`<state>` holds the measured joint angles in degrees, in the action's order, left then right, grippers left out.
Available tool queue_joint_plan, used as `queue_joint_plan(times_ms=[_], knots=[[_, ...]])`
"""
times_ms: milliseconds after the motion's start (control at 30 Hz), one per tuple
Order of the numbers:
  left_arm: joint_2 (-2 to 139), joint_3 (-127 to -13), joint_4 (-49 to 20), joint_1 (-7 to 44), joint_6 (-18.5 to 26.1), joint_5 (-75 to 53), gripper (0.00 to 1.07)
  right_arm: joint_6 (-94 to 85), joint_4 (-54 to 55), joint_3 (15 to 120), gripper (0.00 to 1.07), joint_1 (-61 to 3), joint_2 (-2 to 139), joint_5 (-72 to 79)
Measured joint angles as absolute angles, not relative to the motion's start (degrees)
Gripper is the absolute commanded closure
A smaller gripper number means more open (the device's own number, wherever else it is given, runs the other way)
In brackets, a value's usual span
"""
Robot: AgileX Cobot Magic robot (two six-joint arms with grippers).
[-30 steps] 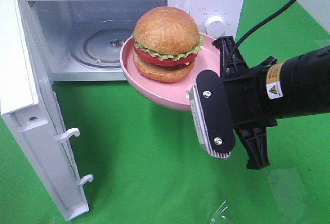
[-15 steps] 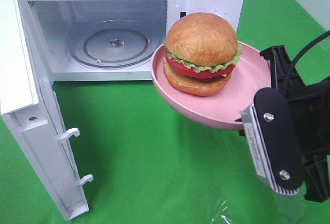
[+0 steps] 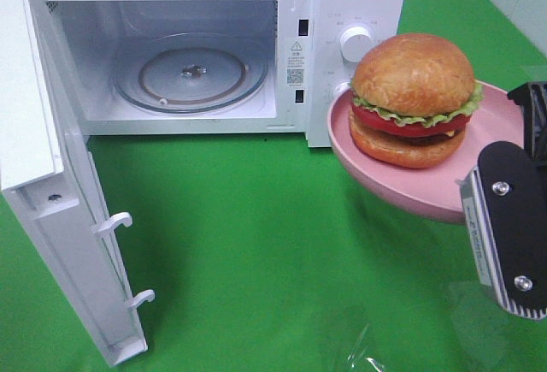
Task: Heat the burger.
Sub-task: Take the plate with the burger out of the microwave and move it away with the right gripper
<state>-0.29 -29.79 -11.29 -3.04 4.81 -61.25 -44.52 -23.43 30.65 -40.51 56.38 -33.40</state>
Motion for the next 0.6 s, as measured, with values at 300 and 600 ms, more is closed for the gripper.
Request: queue_joint_plan(times_ms=[300, 600], knots=[[-0.29, -29.79, -11.29, -3.04, 4.81, -61.25, 0.09, -33.4, -28.36, 30.65, 1.07, -40.51, 56.38, -40.05], [-0.29, -29.79, -11.29, -3.04, 4.81, -61.25, 0.09, -18.51, -34.32, 30.65, 1.07, -40.51, 56.26, -44.92]])
